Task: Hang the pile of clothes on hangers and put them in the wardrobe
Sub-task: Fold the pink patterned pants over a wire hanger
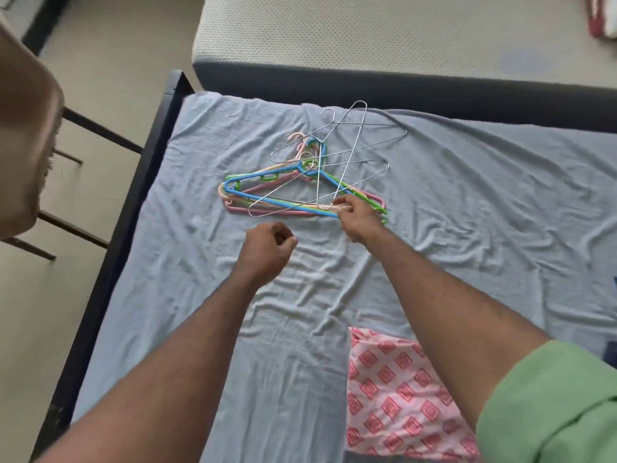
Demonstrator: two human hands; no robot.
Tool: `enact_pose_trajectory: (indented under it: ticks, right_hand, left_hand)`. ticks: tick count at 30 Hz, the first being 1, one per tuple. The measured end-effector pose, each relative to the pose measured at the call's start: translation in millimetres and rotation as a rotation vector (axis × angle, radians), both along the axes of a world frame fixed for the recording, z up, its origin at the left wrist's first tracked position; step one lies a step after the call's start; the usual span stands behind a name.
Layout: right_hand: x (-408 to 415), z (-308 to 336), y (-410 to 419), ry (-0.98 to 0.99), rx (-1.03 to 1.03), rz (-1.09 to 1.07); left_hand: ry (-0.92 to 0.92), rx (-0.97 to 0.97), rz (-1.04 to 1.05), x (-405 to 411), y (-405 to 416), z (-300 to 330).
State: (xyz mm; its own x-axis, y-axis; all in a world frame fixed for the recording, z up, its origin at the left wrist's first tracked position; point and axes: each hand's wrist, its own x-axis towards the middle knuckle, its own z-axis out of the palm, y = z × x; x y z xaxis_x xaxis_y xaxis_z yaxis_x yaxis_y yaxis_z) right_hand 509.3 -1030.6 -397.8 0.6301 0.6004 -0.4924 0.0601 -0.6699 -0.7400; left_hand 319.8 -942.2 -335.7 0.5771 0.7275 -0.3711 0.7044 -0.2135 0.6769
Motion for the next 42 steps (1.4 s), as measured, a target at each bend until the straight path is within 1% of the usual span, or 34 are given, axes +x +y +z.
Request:
enact_pose_trajectory:
  ticks: [3,6,9,13,15,20,24,26,28,31,34,37,42]
  right_hand:
    - [3.6,-3.5,23.0,0.208,-0.031,-0.107]
    - [6.1,-5.5,44.9,0.330,-0.013,-0.235]
    - [6.2,-13.2,56.4,0.367,-0.001,-0.375]
    - [5.0,-20.1,61.9,0.302,0.054,-0.598]
    - [2.4,-19.7,57.9,0.325,0.080,-0.664]
    - [-18.1,-11.9,23.5,0.451,0.082,-0.499]
    - [-57.3,-11.4,-23.5,0.429,0.080,-0.429]
    - [-76.1,-10.6,-47.5,0.442,0.137,-0.407]
    - [-90.7,-7.0,-65.2,0.502,0.229,-0.393]
    - [-107.2,1.0,-84.1,0.604,0.311,-0.378]
    - [-118.1,6.7,-100.3,0.645,0.330,-0.315]
    - [-124.6,11.4,-119.9,0.655,0.307,-0.234]
    - [-148.2,15.0,-164.5,0.697,0.216,-0.190]
  left_hand:
    - [-0.024,-0.017,-0.005,2.9,2.4,-7.6]
    - [-0.036,-0.031,-0.016,3.1,6.2,-14.8]
    - [-0.031,-0.041,-0.030,1.5,8.1,-19.8]
    - [0.006,-0.049,-0.052,-1.7,9.2,-24.4]
    - [0.025,-0.061,-0.064,-3.7,8.4,-27.4]
    - [0.075,-0.159,-0.057,-6.6,-4.8,-28.2]
    - [0.091,-0.257,0.020,-7.7,-16.8,-32.6]
    - [0.085,-0.319,0.072,-7.2,-24.4,-33.6]
    - [0.066,-0.379,0.132,-6.4,-31.6,-31.7]
    - [-0.012,-0.544,0.270,-6.8,-44.7,-22.5]
    - [-0.166,-0.683,0.407,-6.8,-54.3,-11.1]
    - [-0.335,-0.719,0.486,-6.8,-61.3,-4.2]
    - [-0.413,-0.722,0.614,-20.5,-82.8,-2.9]
